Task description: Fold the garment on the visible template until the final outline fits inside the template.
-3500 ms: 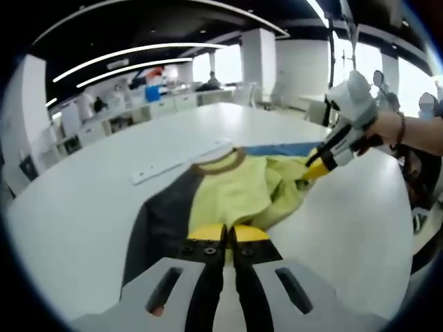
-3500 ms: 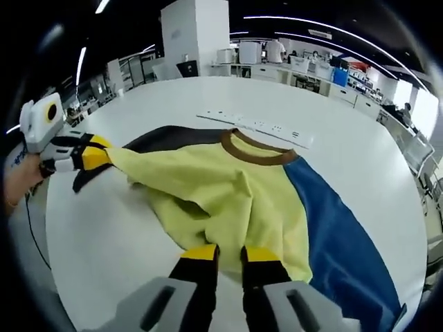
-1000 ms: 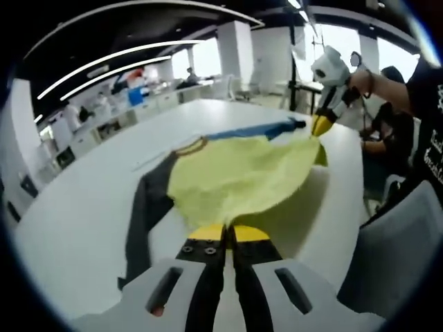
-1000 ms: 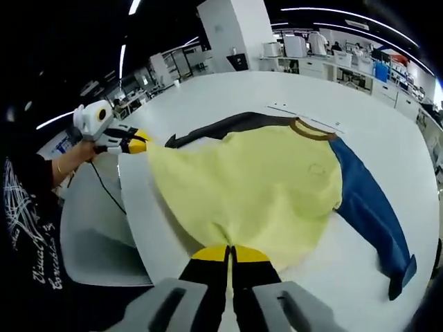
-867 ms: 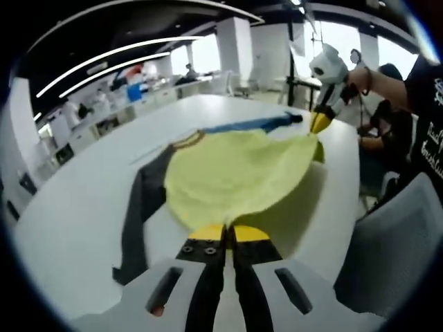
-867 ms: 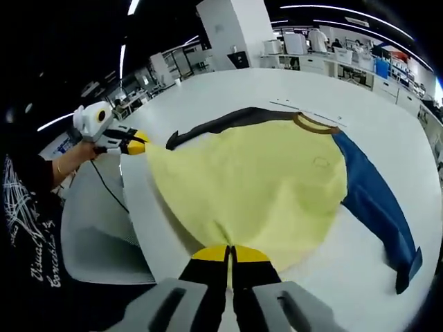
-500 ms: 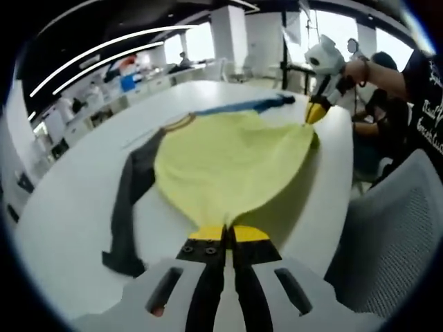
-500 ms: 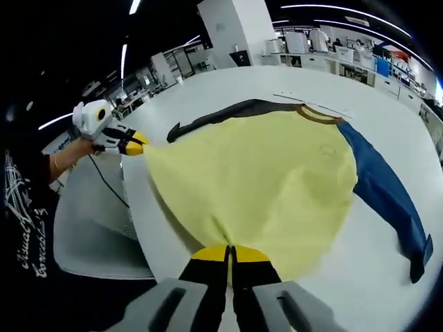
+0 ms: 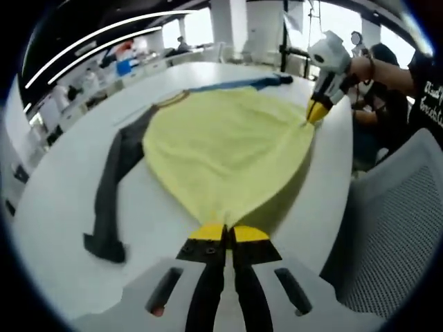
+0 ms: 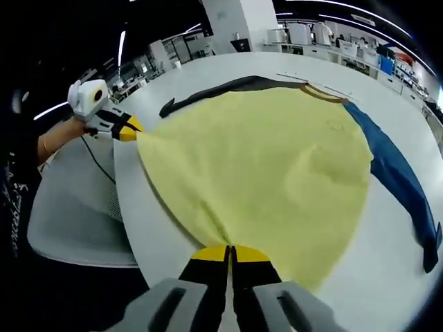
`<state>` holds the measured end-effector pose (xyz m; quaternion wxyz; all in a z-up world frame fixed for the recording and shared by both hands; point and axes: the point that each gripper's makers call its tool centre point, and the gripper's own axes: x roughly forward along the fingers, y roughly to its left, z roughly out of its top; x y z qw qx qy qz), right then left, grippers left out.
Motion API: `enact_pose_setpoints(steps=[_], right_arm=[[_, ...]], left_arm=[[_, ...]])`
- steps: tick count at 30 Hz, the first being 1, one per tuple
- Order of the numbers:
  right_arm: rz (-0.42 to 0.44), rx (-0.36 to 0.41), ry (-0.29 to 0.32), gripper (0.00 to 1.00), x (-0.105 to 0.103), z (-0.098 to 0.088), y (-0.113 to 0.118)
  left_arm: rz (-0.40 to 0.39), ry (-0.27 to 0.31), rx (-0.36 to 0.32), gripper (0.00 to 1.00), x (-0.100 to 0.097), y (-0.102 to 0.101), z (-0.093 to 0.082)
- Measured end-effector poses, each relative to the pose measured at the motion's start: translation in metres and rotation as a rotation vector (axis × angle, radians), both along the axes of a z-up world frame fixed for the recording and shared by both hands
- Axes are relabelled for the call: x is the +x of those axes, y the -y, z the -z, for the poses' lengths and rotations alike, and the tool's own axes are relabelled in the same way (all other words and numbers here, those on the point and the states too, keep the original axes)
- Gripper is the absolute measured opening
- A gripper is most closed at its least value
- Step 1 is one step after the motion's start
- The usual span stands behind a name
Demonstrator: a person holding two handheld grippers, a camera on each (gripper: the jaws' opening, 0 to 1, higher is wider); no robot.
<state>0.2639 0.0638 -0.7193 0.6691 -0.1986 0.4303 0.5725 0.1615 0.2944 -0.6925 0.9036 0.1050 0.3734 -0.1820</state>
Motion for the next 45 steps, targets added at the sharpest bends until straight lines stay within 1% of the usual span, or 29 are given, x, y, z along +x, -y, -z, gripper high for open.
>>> enact_pose_setpoints(steps=[4,8,10,11,13,16,20,23,24,27,29,30,32,33,34,35,37,38,39,41,43,45], right_arm=[[-0.008,-0.009,0.012,0.00,-0.001,0.001,0.001],[-0.003,-0.013,0.009,0.00,-0.001,0.002,0.003],[-0.004,-0.028,0.018,0.00,0.000,0.003,0.006],[-0.008,-0.057,0.047,0.00,0.004,0.006,0.011],[0.013,-0.060,0.039,0.00,0.005,0.006,0.013],[0.071,-0.016,0.014,0.03,0.006,-0.002,0.012],[0.123,-0.008,0.026,0.13,0.012,-0.014,0.017],[0.165,0.002,0.038,0.16,0.017,-0.023,0.022],[0.196,-0.004,0.036,0.17,0.020,-0.025,0.027],[0.259,-0.030,0.035,0.21,0.025,-0.027,0.039],[0.273,-0.037,0.045,0.21,0.027,-0.027,0.045],[0.311,-0.052,0.037,0.21,0.028,-0.025,0.051],[0.323,-0.060,0.035,0.21,0.028,-0.023,0.056],[0.357,-0.068,0.034,0.21,0.029,-0.021,0.060],[0.370,-0.082,0.029,0.21,0.029,-0.019,0.063],[0.366,-0.084,0.032,0.21,0.029,-0.017,0.065],[0.394,-0.097,0.027,0.21,0.029,-0.013,0.069],[0.394,-0.100,0.027,0.21,0.028,-0.012,0.070],[0.411,-0.103,0.033,0.21,0.029,-0.011,0.072],[0.431,-0.111,0.023,0.21,0.028,-0.008,0.075],[0.464,-0.108,0.020,0.20,0.028,-0.006,0.078],[0.476,-0.107,0.013,0.20,0.028,-0.005,0.080]], left_arm=[[-0.002,0.001,-0.014,0.00,0.000,0.001,0.002],[-0.020,0.001,-0.028,0.00,-0.001,0.000,0.005],[-0.024,0.001,-0.023,0.00,-0.002,0.000,0.006],[-0.021,-0.004,-0.010,0.00,-0.003,-0.001,0.008],[-0.028,-0.010,0.000,0.00,-0.004,-0.003,0.010],[-0.029,-0.009,-0.002,0.00,-0.006,-0.003,0.009],[-0.036,-0.028,-0.004,0.01,-0.011,-0.003,0.010],[-0.060,-0.034,-0.026,0.03,-0.018,-0.005,0.008],[-0.073,-0.039,-0.040,0.04,-0.021,-0.006,0.007],[-0.117,-0.042,-0.048,0.06,-0.027,-0.012,0.003],[-0.147,-0.042,-0.057,0.09,-0.029,-0.015,0.000],[-0.170,-0.034,-0.077,0.12,-0.029,-0.015,-0.002],[-0.209,-0.023,-0.117,0.14,-0.028,-0.014,-0.004],[-0.229,-0.031,-0.129,0.15,-0.029,-0.015,-0.002],[-0.270,-0.056,-0.134,0.16,-0.030,-0.019,0.002],[-0.289,-0.070,-0.133,0.16,-0.031,-0.020,0.005],[-0.325,-0.057,-0.150,0.17,-0.027,-0.023,0.007],[-0.349,-0.065,-0.161,0.17,-0.026,-0.024,0.008],[-0.355,-0.071,-0.168,0.17,-0.025,-0.024,0.009],[-0.363,-0.074,-0.173,0.17,-0.022,-0.023,0.009],[-0.396,-0.098,-0.175,0.17,-0.022,-0.024,0.013],[-0.413,-0.100,-0.182,0.16,-0.020,-0.025,0.015]])
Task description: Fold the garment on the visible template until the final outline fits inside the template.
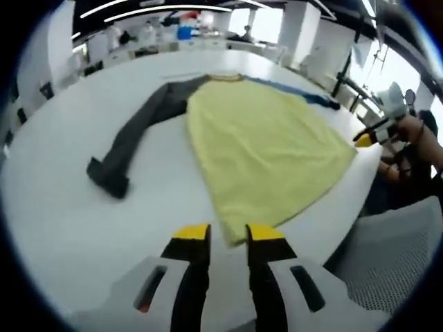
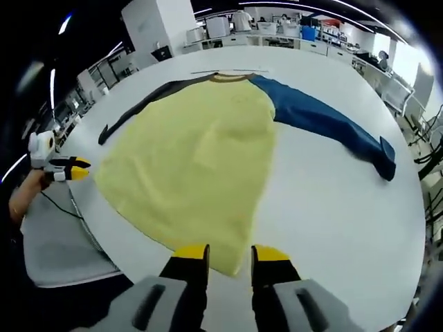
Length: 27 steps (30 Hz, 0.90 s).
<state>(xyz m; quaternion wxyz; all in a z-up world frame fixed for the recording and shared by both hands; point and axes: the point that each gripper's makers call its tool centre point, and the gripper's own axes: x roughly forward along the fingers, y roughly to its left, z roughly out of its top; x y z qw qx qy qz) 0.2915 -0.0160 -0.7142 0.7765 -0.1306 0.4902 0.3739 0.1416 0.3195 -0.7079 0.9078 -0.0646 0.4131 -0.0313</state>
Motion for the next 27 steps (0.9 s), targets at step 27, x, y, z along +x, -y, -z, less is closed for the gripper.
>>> enact_pose_setpoints(steps=[27], right_arm=[[0.100,0.005,-0.040,0.00,-0.008,0.017,0.010]], left_arm=[[-0.105,-0.141,-0.018,0.01,-0.003,0.010,0.025]])
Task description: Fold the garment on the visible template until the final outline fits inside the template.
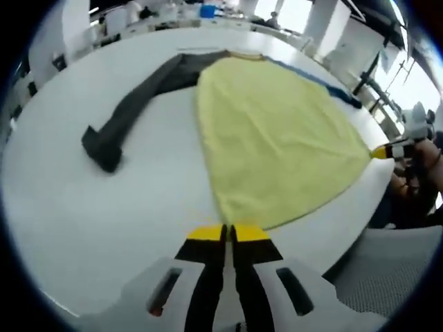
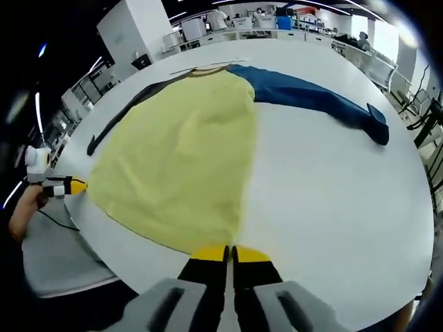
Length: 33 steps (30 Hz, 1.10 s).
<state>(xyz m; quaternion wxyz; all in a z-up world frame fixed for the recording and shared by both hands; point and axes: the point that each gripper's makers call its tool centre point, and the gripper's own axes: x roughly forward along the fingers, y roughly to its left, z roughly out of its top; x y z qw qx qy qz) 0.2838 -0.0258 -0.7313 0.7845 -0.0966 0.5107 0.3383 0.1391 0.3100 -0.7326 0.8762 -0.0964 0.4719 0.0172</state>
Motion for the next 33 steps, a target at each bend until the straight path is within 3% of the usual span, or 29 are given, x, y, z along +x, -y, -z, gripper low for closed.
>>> enact_pose_setpoints(steps=[22,33], right_arm=[[-0.023,-0.025,-0.023,0.00,-0.022,0.000,0.016],[-0.053,-0.012,-0.020,0.00,-0.023,0.001,0.018]], left_arm=[[0.048,-0.066,0.001,0.00,-0.026,0.011,0.000],[0.051,-0.064,-0.001,0.00,-0.031,0.013,0.000]])
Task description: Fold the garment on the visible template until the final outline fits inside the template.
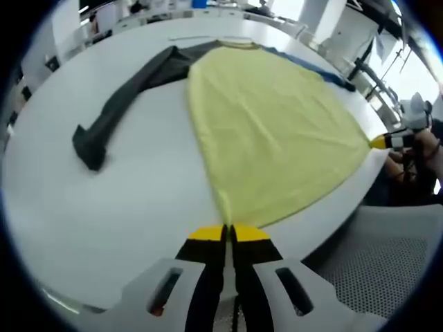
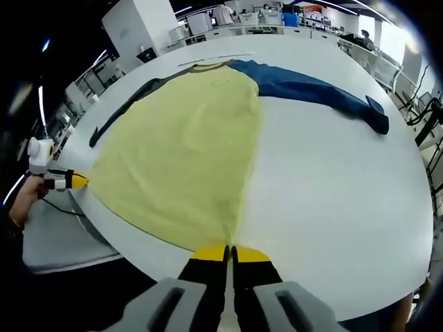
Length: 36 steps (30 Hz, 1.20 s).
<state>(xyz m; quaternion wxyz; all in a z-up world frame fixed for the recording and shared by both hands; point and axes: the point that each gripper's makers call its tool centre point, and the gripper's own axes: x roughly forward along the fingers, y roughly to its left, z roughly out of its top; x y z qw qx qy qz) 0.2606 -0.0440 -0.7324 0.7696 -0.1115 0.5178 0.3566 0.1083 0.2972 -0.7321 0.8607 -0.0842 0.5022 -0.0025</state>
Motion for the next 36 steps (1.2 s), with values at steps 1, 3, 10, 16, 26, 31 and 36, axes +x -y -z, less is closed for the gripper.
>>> enact_pose_setpoints(steps=[1,3,10,16,26,31,36], right_arm=[[-0.006,-0.003,0.002,0.00,0.000,0.000,0.000],[-0.007,-0.001,0.007,0.00,0.001,0.000,-0.001],[0.105,0.060,0.036,0.20,0.017,-0.015,0.006],[0.101,0.099,0.130,0.39,0.043,-0.033,0.011],[0.089,0.075,0.232,0.64,0.084,-0.050,0.032],[0.109,0.067,0.280,0.74,0.104,-0.058,0.043],[0.133,0.088,0.302,0.75,0.118,-0.065,0.050]], left_arm=[[-0.001,0.003,0.000,0.01,0.000,0.000,0.000],[0.001,0.010,0.003,0.02,0.001,-0.001,0.000],[-0.060,0.070,0.000,0.26,0.002,-0.012,-0.008],[-0.089,0.137,0.055,0.61,0.005,-0.021,-0.021],[-0.051,0.201,0.062,0.78,0.017,-0.017,-0.041],[-0.038,0.217,0.072,0.90,0.021,-0.014,-0.047],[-0.030,0.226,0.076,0.96,0.023,-0.012,-0.050]])
